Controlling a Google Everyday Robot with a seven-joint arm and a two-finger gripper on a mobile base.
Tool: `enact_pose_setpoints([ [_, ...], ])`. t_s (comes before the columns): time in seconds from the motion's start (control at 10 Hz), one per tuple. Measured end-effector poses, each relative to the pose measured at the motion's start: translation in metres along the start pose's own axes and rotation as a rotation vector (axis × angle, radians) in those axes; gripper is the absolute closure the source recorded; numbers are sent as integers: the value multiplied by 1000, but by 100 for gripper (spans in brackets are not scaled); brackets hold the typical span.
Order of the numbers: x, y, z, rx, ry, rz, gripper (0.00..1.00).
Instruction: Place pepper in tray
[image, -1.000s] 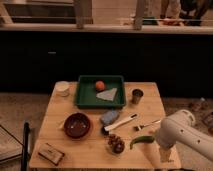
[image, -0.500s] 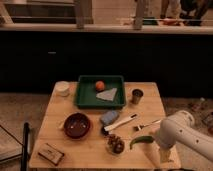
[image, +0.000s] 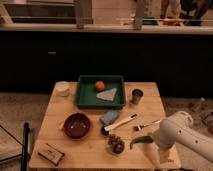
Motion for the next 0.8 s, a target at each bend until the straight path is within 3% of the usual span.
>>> enact_pose_setpoints([
  [0.8,-23,-16,17,-12,4,-61,20],
])
